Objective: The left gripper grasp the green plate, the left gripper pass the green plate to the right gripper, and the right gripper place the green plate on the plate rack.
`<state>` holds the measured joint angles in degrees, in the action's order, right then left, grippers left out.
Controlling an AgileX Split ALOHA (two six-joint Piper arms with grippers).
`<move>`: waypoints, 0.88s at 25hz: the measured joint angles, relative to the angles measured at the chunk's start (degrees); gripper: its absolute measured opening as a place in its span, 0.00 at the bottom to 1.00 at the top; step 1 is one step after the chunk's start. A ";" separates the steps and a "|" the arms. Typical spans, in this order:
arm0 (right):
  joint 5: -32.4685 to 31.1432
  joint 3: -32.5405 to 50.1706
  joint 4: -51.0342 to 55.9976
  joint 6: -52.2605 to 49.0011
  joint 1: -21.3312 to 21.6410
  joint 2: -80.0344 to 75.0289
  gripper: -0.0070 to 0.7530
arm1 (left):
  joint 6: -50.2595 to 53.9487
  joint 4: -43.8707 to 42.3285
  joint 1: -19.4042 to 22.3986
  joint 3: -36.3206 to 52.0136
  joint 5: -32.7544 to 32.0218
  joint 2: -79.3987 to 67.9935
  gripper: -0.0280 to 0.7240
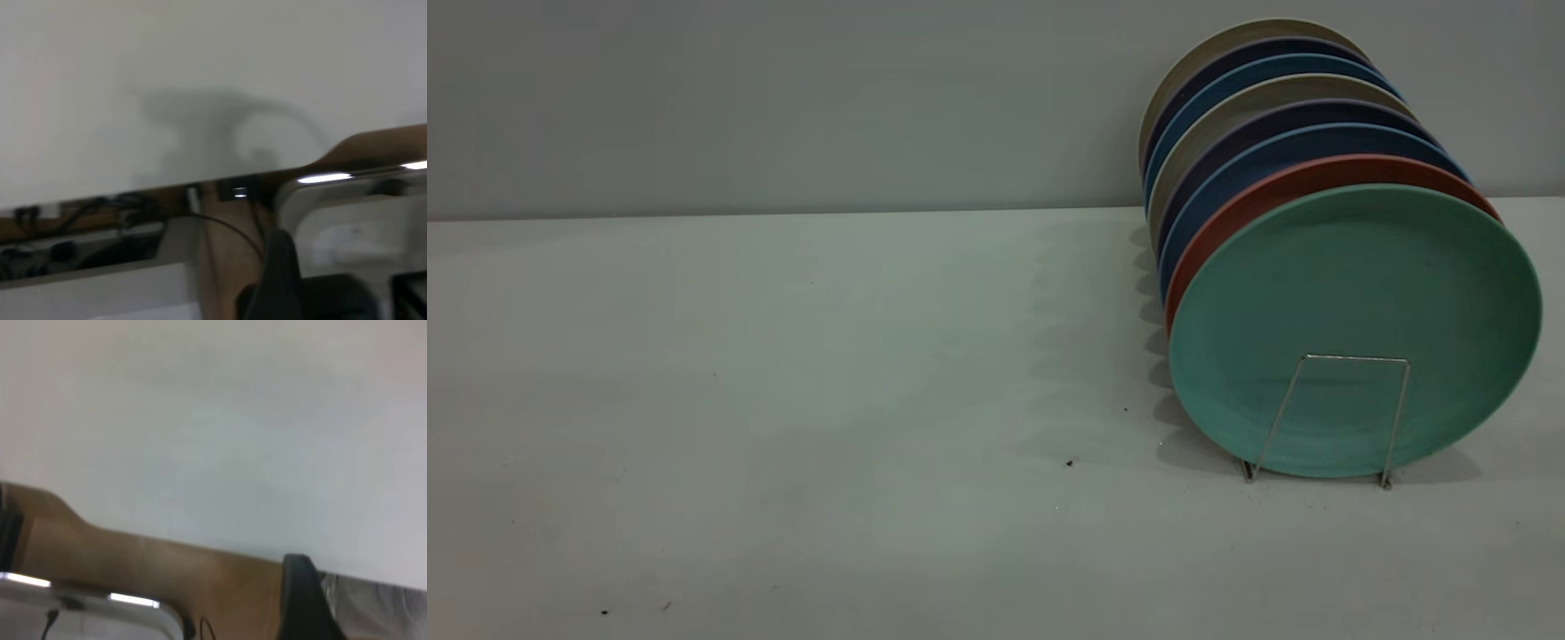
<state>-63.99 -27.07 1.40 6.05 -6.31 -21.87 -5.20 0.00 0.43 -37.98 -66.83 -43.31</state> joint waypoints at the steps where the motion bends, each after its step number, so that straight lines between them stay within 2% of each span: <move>1: -0.05 0.00 0.00 0.00 0.00 1.09 0.60 | 1.13 -1.37 0.00 1.19 0.02 2.30 0.82; 11: -0.22 0.00 0.05 -0.01 0.00 7.73 0.60 | 4.50 -3.03 0.00 10.11 2.95 20.91 0.82; 22: -0.29 0.00 0.05 -0.05 0.00 9.40 0.61 | 4.65 -2.97 0.00 10.25 3.00 31.65 0.82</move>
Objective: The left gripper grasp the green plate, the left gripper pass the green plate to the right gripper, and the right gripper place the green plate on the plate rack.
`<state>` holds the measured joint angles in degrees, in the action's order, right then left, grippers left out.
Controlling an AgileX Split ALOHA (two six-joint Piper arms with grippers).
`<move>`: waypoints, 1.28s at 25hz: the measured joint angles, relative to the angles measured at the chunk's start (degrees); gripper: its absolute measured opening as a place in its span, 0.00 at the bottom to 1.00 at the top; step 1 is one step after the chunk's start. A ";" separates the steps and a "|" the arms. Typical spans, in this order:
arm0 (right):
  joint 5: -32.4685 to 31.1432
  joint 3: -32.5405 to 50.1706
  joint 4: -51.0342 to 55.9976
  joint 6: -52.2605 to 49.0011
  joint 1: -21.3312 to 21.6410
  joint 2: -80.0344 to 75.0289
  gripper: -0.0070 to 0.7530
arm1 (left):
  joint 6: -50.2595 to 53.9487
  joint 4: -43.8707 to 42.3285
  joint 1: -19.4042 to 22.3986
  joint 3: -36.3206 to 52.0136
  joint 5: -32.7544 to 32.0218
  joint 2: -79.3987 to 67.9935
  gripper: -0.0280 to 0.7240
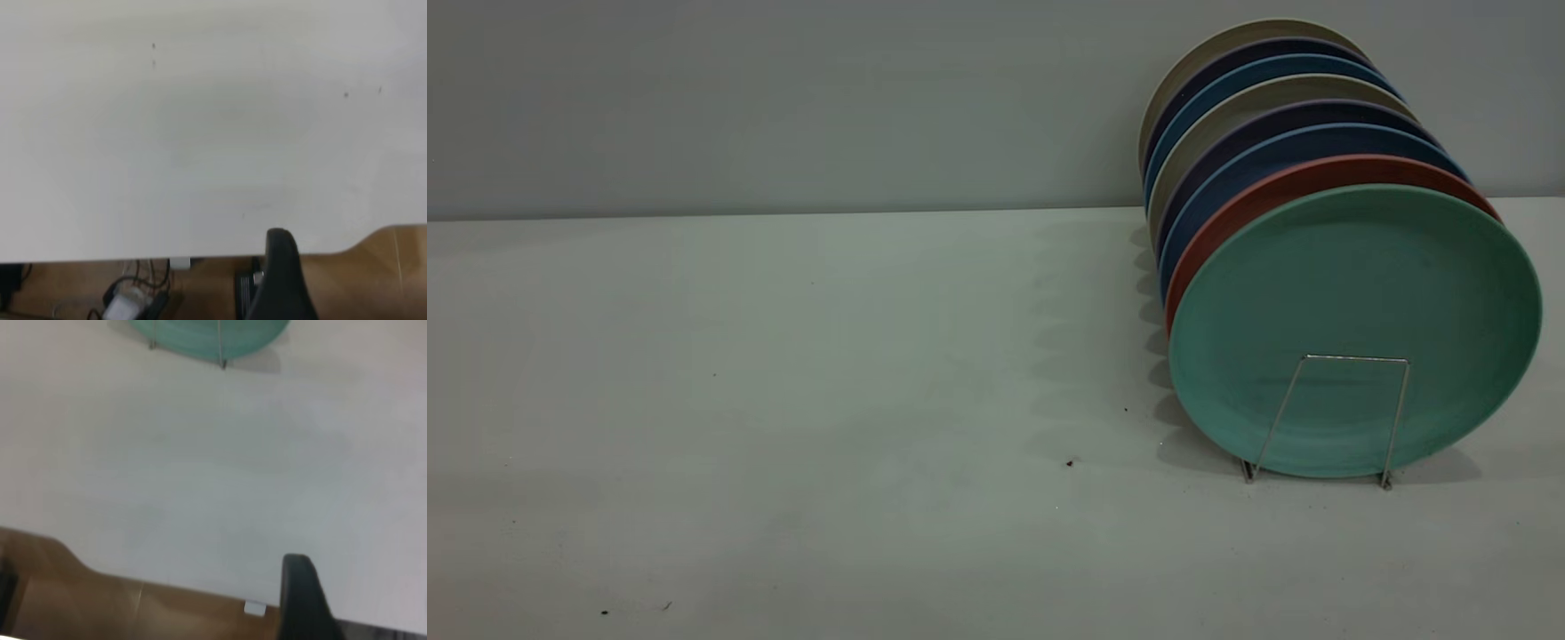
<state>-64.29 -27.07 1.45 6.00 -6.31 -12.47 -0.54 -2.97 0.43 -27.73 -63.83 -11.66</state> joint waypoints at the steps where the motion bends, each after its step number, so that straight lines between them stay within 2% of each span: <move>1: 0.00 0.00 0.00 0.00 0.08 1.29 0.61 | 0.00 0.00 0.00 0.00 0.00 0.63 0.82; 9: -0.64 0.00 0.18 0.00 4.08 13.38 0.61 | 0.00 0.00 0.00 0.00 -0.11 2.73 0.82; 19: -0.65 0.00 0.35 0.00 4.19 13.44 0.61 | 0.00 -0.05 0.00 0.00 -0.40 12.20 0.82; 32: -0.65 0.00 0.35 0.00 4.19 13.44 0.61 | 0.05 -0.05 0.47 0.00 -0.76 12.90 0.82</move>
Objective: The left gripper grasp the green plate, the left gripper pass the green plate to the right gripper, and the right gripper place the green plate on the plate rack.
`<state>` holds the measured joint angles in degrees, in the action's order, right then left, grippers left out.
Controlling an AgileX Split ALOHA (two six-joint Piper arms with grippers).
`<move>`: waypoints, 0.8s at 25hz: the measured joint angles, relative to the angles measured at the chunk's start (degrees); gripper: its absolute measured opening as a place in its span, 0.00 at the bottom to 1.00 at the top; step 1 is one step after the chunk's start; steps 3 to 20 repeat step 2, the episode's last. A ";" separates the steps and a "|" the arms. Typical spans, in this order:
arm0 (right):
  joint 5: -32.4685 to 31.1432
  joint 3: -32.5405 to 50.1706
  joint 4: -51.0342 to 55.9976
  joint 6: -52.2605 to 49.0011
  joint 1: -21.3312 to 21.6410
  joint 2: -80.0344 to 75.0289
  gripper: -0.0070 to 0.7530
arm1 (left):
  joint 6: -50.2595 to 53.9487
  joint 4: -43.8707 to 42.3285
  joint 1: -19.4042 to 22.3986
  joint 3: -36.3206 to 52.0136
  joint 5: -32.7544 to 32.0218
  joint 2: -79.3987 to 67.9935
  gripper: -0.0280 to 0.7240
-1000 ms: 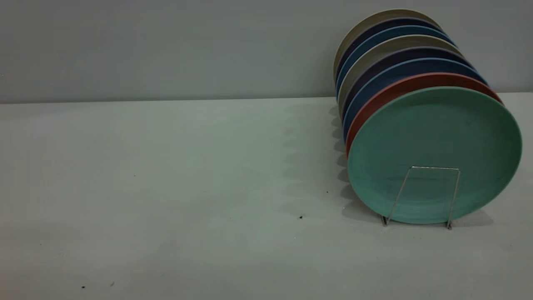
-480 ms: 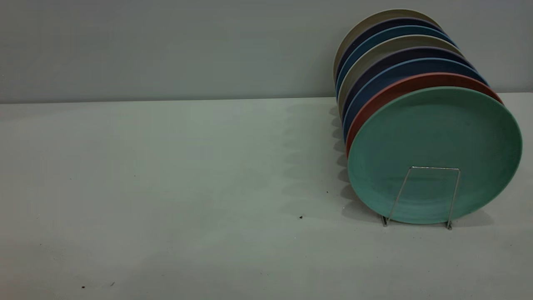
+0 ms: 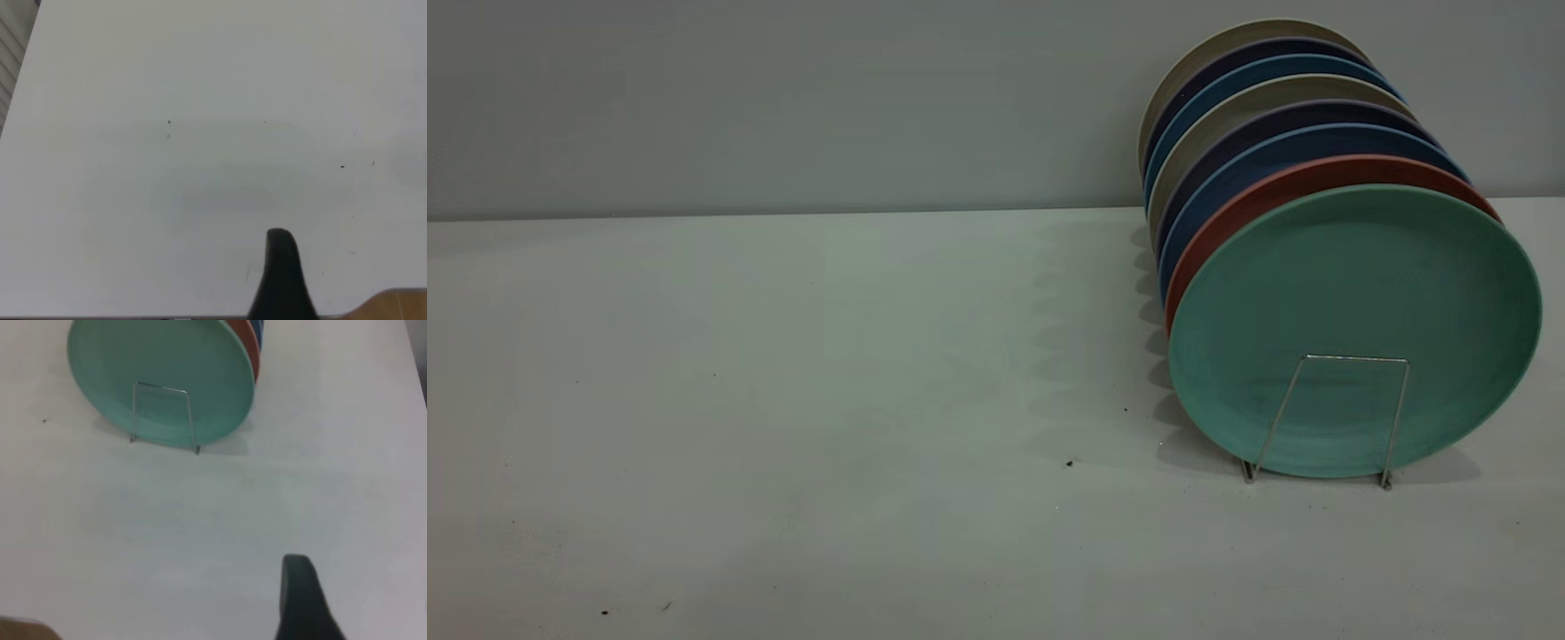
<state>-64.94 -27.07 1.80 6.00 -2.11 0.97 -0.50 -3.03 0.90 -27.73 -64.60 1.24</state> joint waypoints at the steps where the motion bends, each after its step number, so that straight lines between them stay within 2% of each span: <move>1: 0.00 0.00 0.00 0.00 0.00 0.00 0.61 | 0.00 0.00 0.00 0.00 0.00 0.00 0.82; 20: 0.00 0.00 0.00 0.00 0.00 0.00 0.61 | 0.00 0.00 0.00 0.00 0.00 0.00 0.82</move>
